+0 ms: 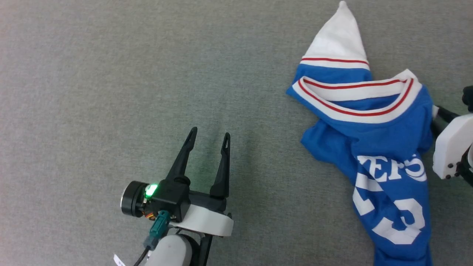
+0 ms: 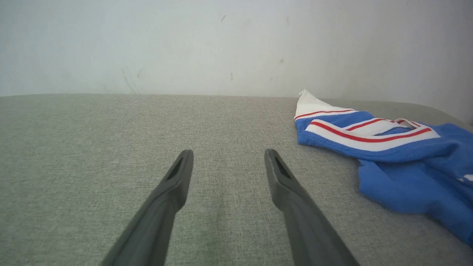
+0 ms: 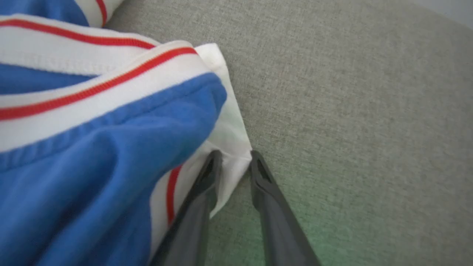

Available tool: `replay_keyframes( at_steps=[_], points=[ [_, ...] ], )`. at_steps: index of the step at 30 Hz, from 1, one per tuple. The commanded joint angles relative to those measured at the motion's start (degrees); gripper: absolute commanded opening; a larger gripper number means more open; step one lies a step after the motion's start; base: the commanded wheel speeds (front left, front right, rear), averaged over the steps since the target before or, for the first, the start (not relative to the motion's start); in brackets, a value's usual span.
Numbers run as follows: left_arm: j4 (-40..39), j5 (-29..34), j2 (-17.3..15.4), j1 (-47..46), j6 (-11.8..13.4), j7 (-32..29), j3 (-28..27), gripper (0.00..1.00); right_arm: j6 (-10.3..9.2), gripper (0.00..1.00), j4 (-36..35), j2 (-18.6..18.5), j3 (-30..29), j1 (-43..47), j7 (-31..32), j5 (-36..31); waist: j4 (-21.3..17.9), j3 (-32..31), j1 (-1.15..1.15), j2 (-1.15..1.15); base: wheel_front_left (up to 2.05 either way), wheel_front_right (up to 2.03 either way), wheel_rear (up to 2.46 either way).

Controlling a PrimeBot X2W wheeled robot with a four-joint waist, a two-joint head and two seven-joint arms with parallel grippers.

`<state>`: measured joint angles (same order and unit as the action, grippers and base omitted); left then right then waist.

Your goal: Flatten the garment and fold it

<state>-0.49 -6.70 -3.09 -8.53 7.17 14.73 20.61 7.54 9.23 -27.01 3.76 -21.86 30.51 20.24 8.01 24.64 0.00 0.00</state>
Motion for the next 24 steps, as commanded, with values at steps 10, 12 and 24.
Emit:
replay_keyframes(
  at_steps=[10, 12, 24],
  points=[
    [0.2, -0.2, 0.2, 0.6, 0.8, 0.3, -1.2, 1.00, -0.05, 0.00, 2.4, 0.4, -15.2, 3.0, -4.1, -3.9, -2.0, -1.9, 0.00, 0.00, 0.00, 0.00, 0.00],
    [0.3, -0.1, 0.2, 0.6, 0.7, 0.3, -1.1, 1.00, -0.05, 0.00, 2.7, -0.1, -21.8, 5.8, -5.2, -6.1, -2.3, -2.1, 0.00, 0.00, 0.00, 0.00, 0.00],
    [1.3, 0.3, -0.7, 1.5, 0.6, 0.3, -2.1, 1.00, -0.05, 1.00, 8.0, 6.0, -38.5, 6.5, -17.5, -20.6, -4.0, -3.7, 0.00, 0.00, 0.00, 0.00, 0.00]
  ],
)
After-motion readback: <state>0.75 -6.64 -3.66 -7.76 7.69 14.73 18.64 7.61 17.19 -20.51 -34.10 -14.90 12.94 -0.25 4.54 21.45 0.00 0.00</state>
